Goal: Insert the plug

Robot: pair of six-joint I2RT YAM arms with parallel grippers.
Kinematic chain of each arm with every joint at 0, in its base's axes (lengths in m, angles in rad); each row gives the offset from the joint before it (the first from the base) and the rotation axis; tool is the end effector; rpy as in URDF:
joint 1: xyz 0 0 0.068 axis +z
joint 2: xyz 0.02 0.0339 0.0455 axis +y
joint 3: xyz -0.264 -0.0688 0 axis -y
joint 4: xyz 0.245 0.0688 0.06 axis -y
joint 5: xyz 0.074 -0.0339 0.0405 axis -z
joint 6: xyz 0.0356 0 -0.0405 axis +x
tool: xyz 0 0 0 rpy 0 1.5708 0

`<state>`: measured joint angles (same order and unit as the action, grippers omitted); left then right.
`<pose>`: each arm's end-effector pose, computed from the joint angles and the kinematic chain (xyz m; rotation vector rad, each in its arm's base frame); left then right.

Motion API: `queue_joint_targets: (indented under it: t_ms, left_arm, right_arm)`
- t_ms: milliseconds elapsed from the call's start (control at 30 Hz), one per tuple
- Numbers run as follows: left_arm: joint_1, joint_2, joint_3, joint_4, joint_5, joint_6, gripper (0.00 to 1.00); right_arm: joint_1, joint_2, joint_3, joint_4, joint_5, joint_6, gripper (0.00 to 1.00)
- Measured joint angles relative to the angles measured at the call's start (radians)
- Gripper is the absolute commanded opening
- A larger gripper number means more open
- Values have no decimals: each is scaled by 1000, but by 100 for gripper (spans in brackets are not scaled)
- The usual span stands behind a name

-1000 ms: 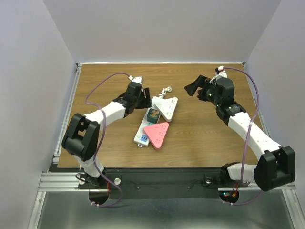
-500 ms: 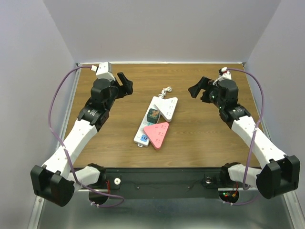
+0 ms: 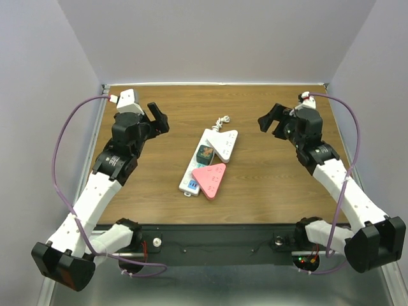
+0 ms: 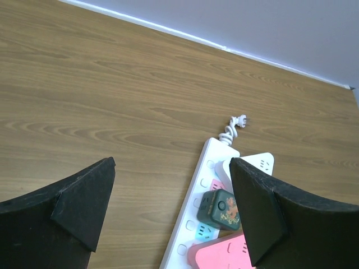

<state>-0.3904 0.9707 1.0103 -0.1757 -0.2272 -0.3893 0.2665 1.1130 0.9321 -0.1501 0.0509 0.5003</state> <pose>0.2074 -0.0767 0.3863 -0.1693 1.7101 -0.3865 0.2501 0.0664 0.3297 0.2598 1.9117 0.4695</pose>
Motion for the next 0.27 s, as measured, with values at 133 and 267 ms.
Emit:
queue_joint_targets:
  t_ms: [133, 267]
  left_arm:
    - [0, -8, 2, -20, -14, 8, 94]
    - [0, -7, 2, -39, -18, 15, 96]
  right_arm:
    - [0, -26, 0, -3, 14, -3, 100]
    - [0, -38, 0, -8, 28, -7, 100]
